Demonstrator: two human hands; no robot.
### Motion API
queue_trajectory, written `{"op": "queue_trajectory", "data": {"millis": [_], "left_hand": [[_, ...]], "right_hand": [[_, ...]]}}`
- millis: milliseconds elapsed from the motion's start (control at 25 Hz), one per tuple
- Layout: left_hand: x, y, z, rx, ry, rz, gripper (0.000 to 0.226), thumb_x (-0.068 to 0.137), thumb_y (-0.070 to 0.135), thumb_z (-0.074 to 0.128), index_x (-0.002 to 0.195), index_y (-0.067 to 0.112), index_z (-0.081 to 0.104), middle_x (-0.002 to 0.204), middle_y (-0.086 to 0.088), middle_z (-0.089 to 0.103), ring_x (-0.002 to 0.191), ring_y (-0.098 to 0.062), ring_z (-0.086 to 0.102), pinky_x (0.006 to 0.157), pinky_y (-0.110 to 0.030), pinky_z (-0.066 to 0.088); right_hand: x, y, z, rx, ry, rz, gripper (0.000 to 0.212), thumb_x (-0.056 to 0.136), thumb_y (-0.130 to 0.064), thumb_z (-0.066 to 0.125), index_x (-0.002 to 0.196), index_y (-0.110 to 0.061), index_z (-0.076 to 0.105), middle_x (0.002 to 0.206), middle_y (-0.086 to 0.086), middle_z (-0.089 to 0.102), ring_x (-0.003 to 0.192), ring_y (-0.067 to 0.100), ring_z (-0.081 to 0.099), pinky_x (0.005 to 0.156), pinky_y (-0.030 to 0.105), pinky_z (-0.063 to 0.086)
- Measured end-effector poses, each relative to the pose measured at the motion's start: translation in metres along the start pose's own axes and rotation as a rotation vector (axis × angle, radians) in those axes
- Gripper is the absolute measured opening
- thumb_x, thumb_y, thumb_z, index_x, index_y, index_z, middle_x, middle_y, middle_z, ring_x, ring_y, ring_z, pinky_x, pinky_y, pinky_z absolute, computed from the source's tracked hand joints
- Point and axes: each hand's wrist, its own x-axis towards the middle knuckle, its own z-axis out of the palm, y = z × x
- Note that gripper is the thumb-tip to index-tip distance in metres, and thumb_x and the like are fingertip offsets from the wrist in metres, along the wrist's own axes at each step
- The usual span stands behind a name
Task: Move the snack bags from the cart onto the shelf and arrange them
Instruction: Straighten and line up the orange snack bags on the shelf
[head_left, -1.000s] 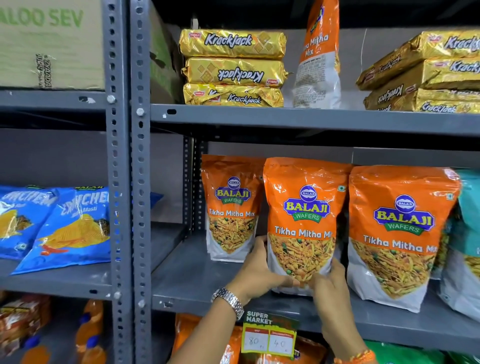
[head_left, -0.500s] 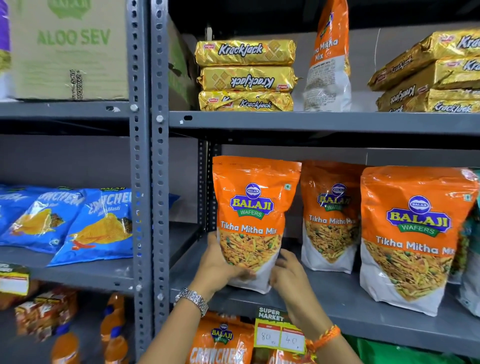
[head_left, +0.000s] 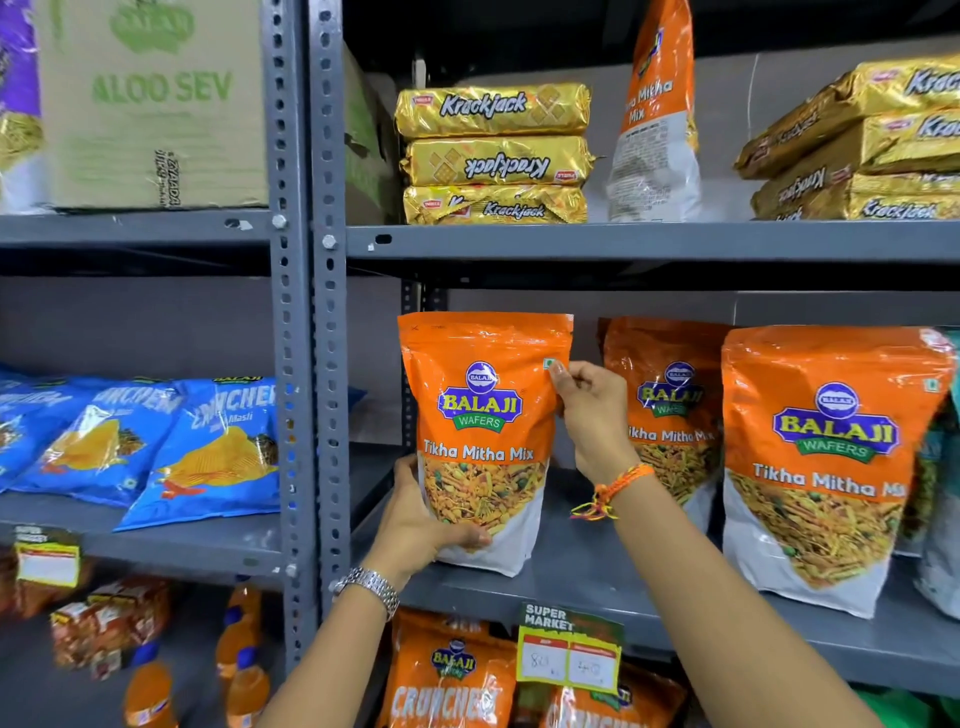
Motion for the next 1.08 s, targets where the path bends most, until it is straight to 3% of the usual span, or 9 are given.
{"op": "queue_trajectory", "data": {"millis": [280,400,520,600,680,800,920,960,1080], "left_hand": [[-0.012,0.011,0.003,0.068,0.051,-0.016,0.119,0.046,0.02,0.103,0.137,0.027,0.028,0.121,0.01,0.057,0.121,-0.019,0.059,0.094,-0.031,0.049],[-0.04,0.027,0.02,0.155,0.332,0.108,0.118,0.052,0.02,0.101,0.142,0.028,0.025,0.127,0.013,0.046,0.118,-0.008,0.051,0.086,-0.019,0.043],[-0.064,0.043,0.05,0.027,0.565,0.387,0.078,0.068,0.011,0.09,0.127,0.032,0.043,0.119,0.014,0.058,0.108,-0.002,0.06,0.089,-0.012,0.049],[-0.066,0.057,0.073,-0.02,0.431,0.481,0.047,0.08,0.017,0.08,0.116,0.032,0.054,0.11,0.014,0.065,0.104,-0.003,0.066,0.089,-0.012,0.052],[-0.056,0.072,0.098,-0.061,0.122,0.393,0.031,0.093,0.023,0.069,0.121,0.03,0.059,0.122,0.011,0.067,0.115,-0.001,0.063,0.1,-0.017,0.051],[-0.024,0.087,0.147,-0.166,-0.228,0.067,0.047,0.105,0.029,0.051,0.151,0.02,0.044,0.149,0.008,0.048,0.142,-0.012,0.046,0.114,-0.022,0.036],[0.018,0.09,0.185,-0.417,-0.255,-0.229,0.034,0.107,0.025,0.043,0.136,0.009,0.055,0.129,0.005,0.056,0.112,-0.013,0.061,0.082,-0.007,0.048],[0.032,0.089,0.195,-0.452,-0.218,-0.303,0.032,0.105,0.021,0.045,0.128,0.004,0.06,0.127,-0.004,0.061,0.103,-0.019,0.064,0.077,-0.011,0.052],[0.066,0.086,0.211,-0.364,-0.19,-0.343,0.057,0.099,0.021,0.057,0.152,0.003,0.043,0.151,-0.019,0.052,0.132,-0.037,0.057,0.109,-0.046,0.048]], "right_hand": [[-0.001,-0.002,-0.004,0.006,-0.049,0.005,0.018,0.103,-0.028,0.061,0.096,-0.018,0.075,0.091,-0.002,0.08,0.072,0.0,0.077,0.057,0.011,0.056],[-0.013,0.005,-0.02,-0.026,-0.019,-0.003,0.024,0.105,-0.025,0.058,0.118,-0.012,0.073,0.107,0.003,0.078,0.1,0.014,0.074,0.073,0.014,0.056],[-0.041,0.034,-0.049,-0.239,0.066,0.019,0.038,0.103,-0.021,0.059,0.139,-0.009,0.062,0.139,0.01,0.065,0.128,0.023,0.06,0.097,0.023,0.047],[-0.054,0.055,-0.067,-0.477,0.017,0.051,0.055,0.099,-0.014,0.06,0.153,-0.009,0.047,0.157,0.016,0.045,0.146,0.033,0.042,0.117,0.037,0.038],[-0.058,0.068,-0.08,-0.644,-0.046,0.111,0.068,0.096,-0.008,0.058,0.159,-0.006,0.032,0.166,0.02,0.027,0.155,0.04,0.024,0.126,0.045,0.026],[-0.055,0.072,-0.097,-0.675,-0.053,0.217,0.075,0.093,0.001,0.053,0.16,-0.001,0.019,0.168,0.023,0.019,0.157,0.041,0.017,0.127,0.042,0.021],[-0.054,0.081,-0.112,-0.773,-0.122,0.269,0.082,0.096,0.0,0.05,0.164,-0.001,0.004,0.172,0.024,0.003,0.161,0.041,0.007,0.128,0.041,0.017],[-0.053,0.086,-0.116,-0.818,-0.158,0.251,0.084,0.098,-0.001,0.05,0.164,-0.001,-0.001,0.173,0.024,-0.002,0.162,0.041,0.003,0.128,0.041,0.016],[-0.05,0.098,-0.121,-0.891,-0.241,0.191,0.088,0.1,-0.003,0.05,0.164,-0.004,-0.01,0.172,0.025,-0.012,0.162,0.043,-0.004,0.13,0.044,0.013]]}}
